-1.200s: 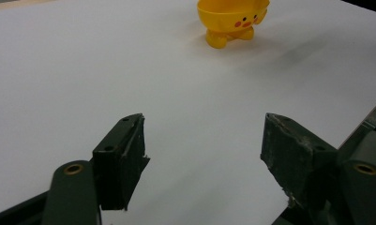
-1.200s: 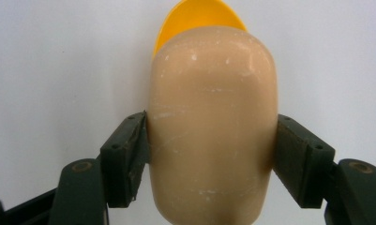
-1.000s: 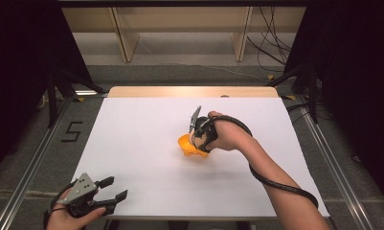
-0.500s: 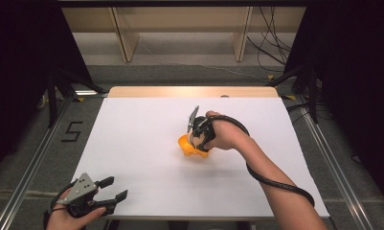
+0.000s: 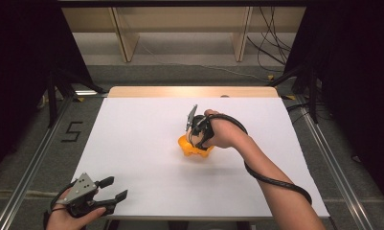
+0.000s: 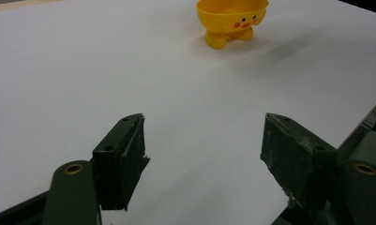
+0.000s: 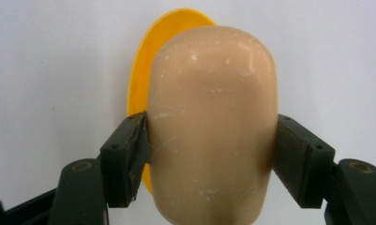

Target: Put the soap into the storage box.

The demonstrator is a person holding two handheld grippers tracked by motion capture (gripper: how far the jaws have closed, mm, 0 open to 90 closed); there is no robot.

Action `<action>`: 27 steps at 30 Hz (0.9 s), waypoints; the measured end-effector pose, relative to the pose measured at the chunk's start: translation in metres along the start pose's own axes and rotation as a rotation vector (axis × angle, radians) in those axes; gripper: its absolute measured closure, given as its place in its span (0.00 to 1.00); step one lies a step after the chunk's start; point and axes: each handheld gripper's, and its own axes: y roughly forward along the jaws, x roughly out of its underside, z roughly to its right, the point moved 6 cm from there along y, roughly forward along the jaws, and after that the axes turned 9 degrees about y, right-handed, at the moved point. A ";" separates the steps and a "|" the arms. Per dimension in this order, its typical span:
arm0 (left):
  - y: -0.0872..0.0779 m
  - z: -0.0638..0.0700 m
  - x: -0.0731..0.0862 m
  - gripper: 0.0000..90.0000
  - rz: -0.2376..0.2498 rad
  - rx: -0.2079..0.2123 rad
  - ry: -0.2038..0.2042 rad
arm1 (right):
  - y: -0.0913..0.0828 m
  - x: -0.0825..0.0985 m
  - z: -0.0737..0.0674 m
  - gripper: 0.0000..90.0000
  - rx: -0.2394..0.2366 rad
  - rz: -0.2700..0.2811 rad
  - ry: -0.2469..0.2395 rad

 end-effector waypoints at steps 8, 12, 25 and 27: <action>0.000 0.000 0.000 0.34 0.000 -0.001 0.000 | 0.002 -0.002 0.003 0.38 0.002 0.005 -0.021; 0.000 0.000 0.000 0.34 0.000 0.001 -0.001 | 0.002 -0.002 0.004 0.38 -0.001 0.001 -0.008; 0.000 0.000 0.000 0.34 0.000 0.002 -0.002 | 0.009 -0.003 0.000 0.38 -0.014 -0.013 0.008; 0.000 0.000 0.000 0.34 0.000 0.001 -0.003 | 0.011 -0.004 0.001 0.38 -0.021 -0.014 -0.013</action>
